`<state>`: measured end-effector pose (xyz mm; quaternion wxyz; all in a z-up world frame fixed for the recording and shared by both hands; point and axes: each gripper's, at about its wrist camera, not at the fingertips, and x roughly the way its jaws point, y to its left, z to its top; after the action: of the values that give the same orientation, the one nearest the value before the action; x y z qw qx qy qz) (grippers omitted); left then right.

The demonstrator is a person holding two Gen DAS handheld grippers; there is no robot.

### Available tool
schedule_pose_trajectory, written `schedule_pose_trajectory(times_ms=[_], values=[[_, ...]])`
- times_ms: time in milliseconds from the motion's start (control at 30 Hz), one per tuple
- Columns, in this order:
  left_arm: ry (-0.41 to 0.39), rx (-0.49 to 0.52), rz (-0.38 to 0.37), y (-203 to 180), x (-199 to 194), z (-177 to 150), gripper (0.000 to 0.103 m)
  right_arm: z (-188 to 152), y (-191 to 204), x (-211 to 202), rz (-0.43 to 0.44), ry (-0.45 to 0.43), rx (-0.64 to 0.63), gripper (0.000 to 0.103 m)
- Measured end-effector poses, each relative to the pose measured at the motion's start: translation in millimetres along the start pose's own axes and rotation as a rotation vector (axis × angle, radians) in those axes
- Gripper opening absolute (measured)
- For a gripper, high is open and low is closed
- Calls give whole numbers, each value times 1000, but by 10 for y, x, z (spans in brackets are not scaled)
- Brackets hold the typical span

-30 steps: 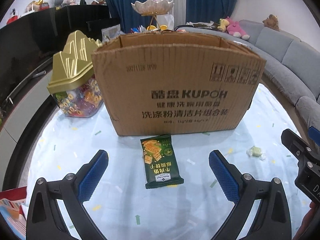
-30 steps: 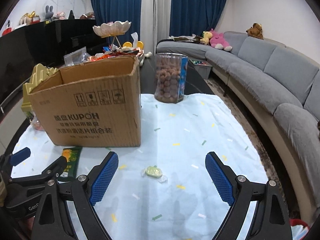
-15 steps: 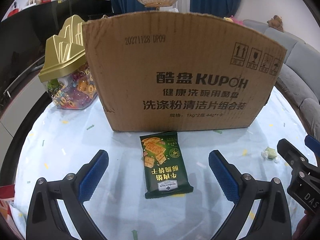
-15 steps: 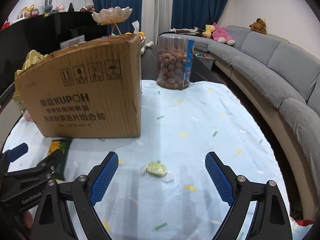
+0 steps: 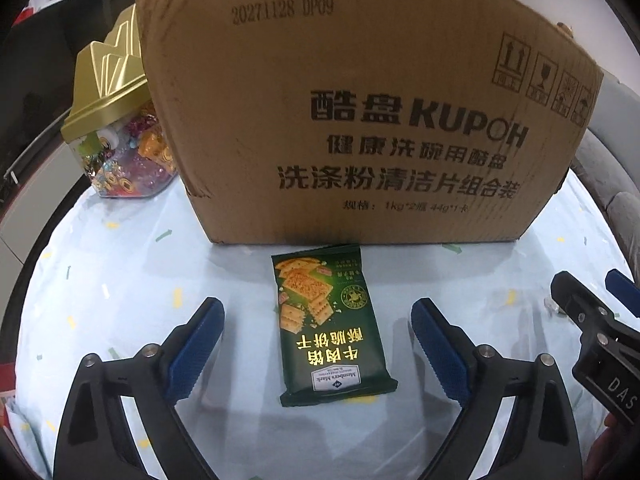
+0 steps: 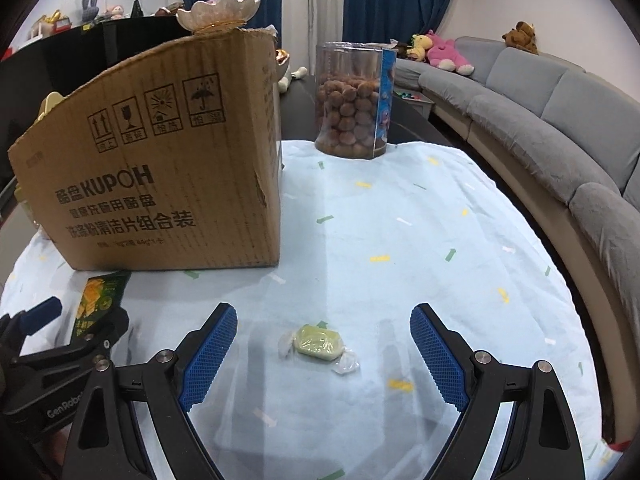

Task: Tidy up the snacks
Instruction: 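Close left tool on the green cracker packet while right tool closes on the pale green candy, then lift the green cracker packet with left tool while right tool carries the pale candy to the box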

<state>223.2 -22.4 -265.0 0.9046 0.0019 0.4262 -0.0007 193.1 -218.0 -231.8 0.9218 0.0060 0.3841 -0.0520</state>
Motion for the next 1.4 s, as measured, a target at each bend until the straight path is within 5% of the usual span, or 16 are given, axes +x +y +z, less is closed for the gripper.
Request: schedule_pose_trajectory(times_ms=[300,567,933,1400], values=[[41,-2,9,-26,92,-10,88,-39,-41,120,-17,42,12,88],[38,0,-10,2,109,-29,80,-47,-78,223,7,91,34,64],[18,42,-44,-194,-28,-58,45,-71,-50,175,9,82,16,33],[-11,50,-27,-261,-350,-17,43,8,-15,17,45,49,9,30]])
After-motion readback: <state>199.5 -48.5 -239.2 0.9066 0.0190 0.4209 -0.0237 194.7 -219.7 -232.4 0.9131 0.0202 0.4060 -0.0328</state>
